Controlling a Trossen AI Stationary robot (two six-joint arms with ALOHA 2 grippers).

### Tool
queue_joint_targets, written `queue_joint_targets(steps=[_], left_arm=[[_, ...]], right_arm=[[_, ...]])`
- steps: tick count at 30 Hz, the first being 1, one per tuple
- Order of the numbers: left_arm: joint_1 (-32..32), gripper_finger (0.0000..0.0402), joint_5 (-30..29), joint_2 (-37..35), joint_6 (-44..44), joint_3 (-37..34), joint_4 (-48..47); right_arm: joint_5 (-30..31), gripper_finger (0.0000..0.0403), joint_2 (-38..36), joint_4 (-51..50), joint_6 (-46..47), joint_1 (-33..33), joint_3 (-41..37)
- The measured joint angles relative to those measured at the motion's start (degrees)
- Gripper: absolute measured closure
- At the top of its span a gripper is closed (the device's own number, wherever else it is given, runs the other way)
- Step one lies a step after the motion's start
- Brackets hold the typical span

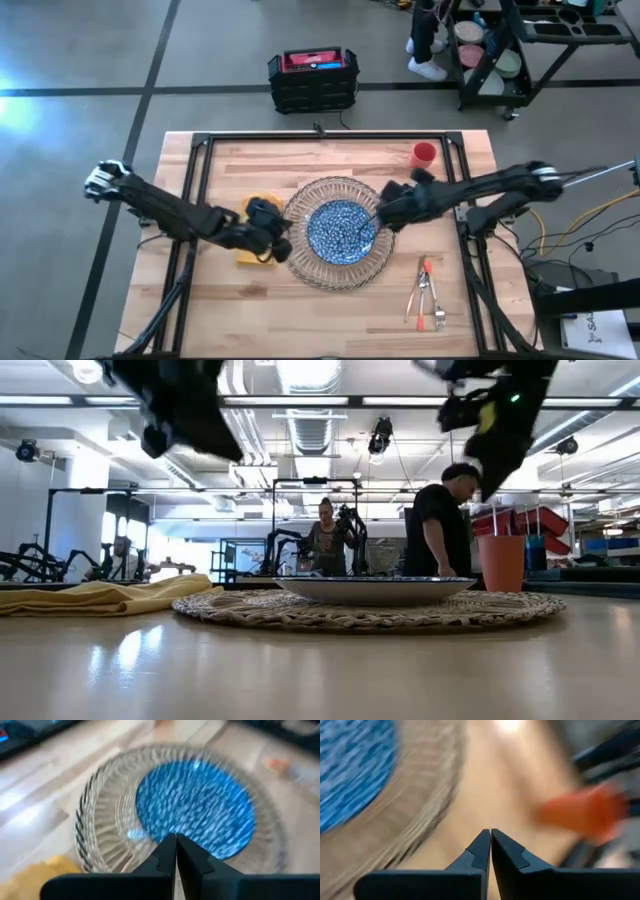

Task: Set table place
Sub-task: Put the orange fork on the yellow napkin

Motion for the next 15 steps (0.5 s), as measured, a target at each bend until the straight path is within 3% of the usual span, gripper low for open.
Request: queue_joint_targets(steps=[3, 5, 11, 15], left_arm=[[-1.15, 0.0402, 0.28, -3.43, 0.18, -0.41, 0.1], [-2.66, 0.0402, 0.91, -3.63, 0.13, -0.9, 0.02], [-6.19, 0.0402, 0.96, 0.32, -1.22, -1.27, 0.02], [-6.63, 0.0402, 0.18, 2.58, -1.67, -1.27, 0.71]], right_arm=[[-13.68, 0.0403, -6.75, 0.23, 4.21, 1.53, -3.93], [-17.95, 0.0403, -10.23, 0.96, 9.16, 5.35, -7.52], [-20.97, 0.0399, -14.99, 6.29, 31.02, 25.59, -17.25], [-21.96, 0.0365, -13.6, 9.11, 48.85, 39.63, -17.82]])
